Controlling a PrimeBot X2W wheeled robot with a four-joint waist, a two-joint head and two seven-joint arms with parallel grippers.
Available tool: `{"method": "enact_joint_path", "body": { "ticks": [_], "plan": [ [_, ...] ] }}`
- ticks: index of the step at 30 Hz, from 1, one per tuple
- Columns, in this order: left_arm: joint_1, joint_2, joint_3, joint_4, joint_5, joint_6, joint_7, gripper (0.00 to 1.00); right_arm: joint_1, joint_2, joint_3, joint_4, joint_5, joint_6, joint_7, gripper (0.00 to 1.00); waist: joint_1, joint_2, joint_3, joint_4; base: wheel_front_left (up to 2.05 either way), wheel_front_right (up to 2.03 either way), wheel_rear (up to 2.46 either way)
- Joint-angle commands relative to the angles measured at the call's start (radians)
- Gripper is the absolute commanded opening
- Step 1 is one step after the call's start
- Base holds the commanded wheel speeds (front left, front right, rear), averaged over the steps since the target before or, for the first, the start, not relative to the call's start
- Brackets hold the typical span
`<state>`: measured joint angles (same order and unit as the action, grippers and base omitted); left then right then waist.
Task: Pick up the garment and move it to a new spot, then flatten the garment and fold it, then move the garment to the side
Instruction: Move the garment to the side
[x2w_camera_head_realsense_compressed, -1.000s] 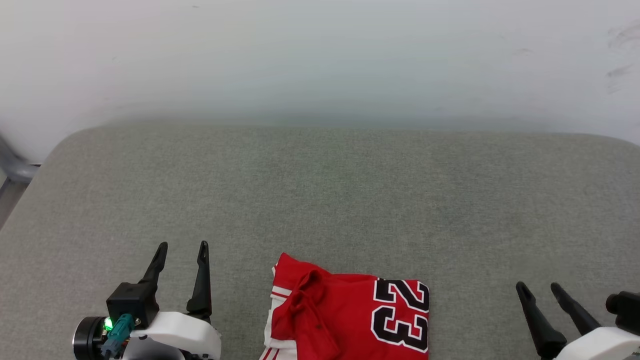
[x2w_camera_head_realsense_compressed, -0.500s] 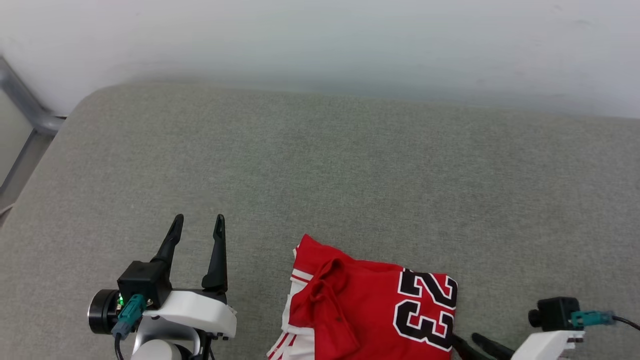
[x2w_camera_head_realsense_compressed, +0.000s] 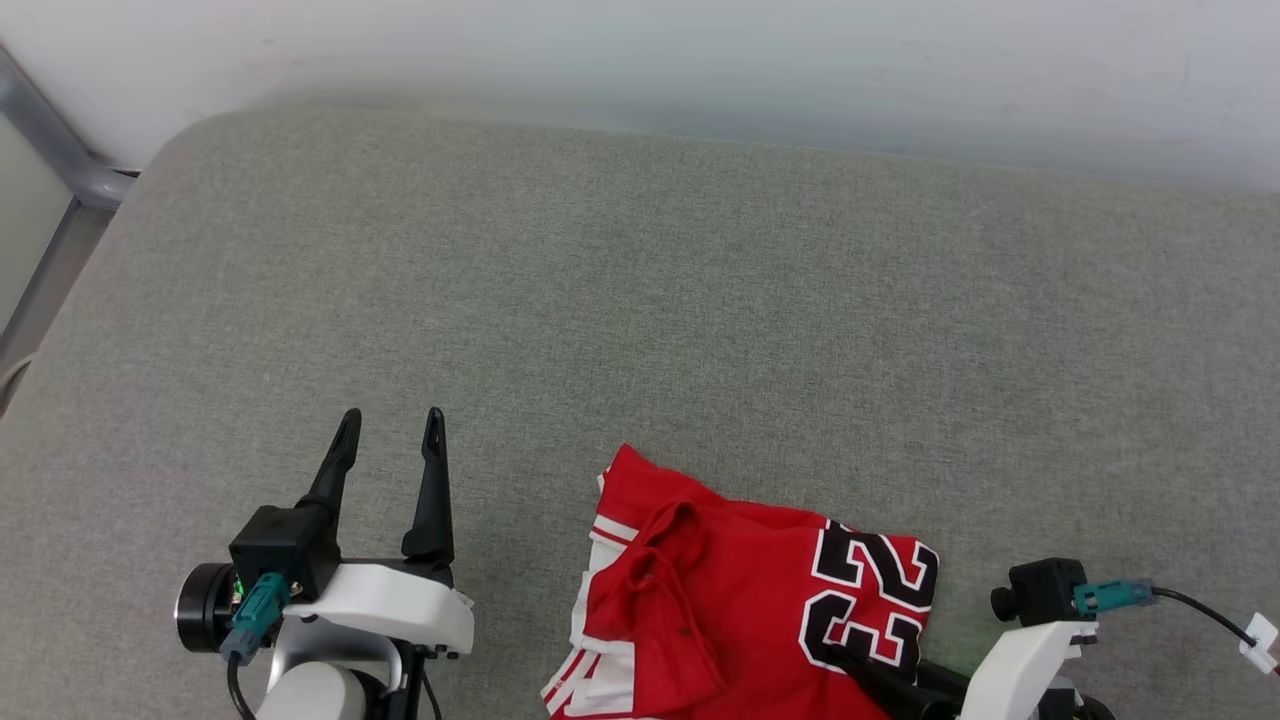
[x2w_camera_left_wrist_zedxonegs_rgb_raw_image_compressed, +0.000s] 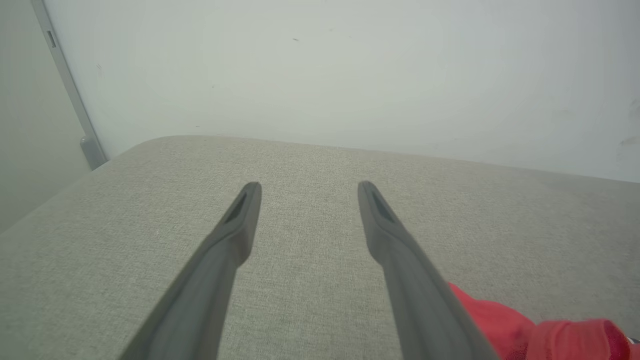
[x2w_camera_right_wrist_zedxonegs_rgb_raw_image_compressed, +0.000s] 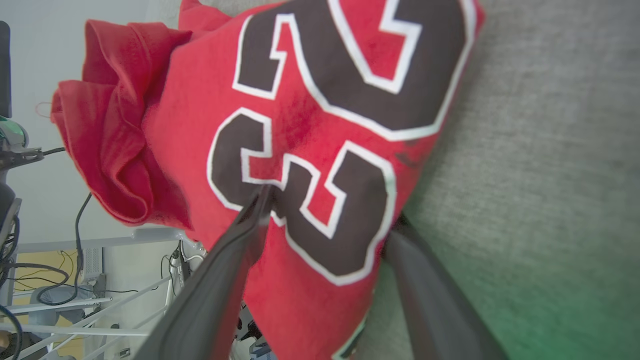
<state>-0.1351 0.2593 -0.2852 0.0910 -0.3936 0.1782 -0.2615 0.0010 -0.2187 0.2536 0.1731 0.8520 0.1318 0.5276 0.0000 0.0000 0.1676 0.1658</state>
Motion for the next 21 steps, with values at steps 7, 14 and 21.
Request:
{"method": "enact_joint_path", "body": {
  "ticks": [7,14,21],
  "plan": [
    [-0.007,-0.024,0.022,0.019,0.020,-0.021,-0.005,1.00,-0.032,-0.020,0.056,0.042,0.010,-0.002,-0.020,0.00,0.0000,0.0000,-0.004,-0.011,0.00,0.00,0.00],
    [0.014,-0.011,0.029,0.041,0.032,-0.039,-0.005,1.00,-0.070,-0.061,0.079,0.004,-0.022,-0.002,-0.057,0.00,0.0000,0.0000,-0.048,-0.040,0.00,0.00,0.00],
    [0.029,-0.013,0.043,0.023,0.040,-0.037,-0.004,1.00,-0.112,-0.138,0.076,-0.058,-0.156,-0.002,-0.026,0.00,0.0000,0.0000,-0.064,-0.141,0.00,0.00,0.00]
  ]
}}
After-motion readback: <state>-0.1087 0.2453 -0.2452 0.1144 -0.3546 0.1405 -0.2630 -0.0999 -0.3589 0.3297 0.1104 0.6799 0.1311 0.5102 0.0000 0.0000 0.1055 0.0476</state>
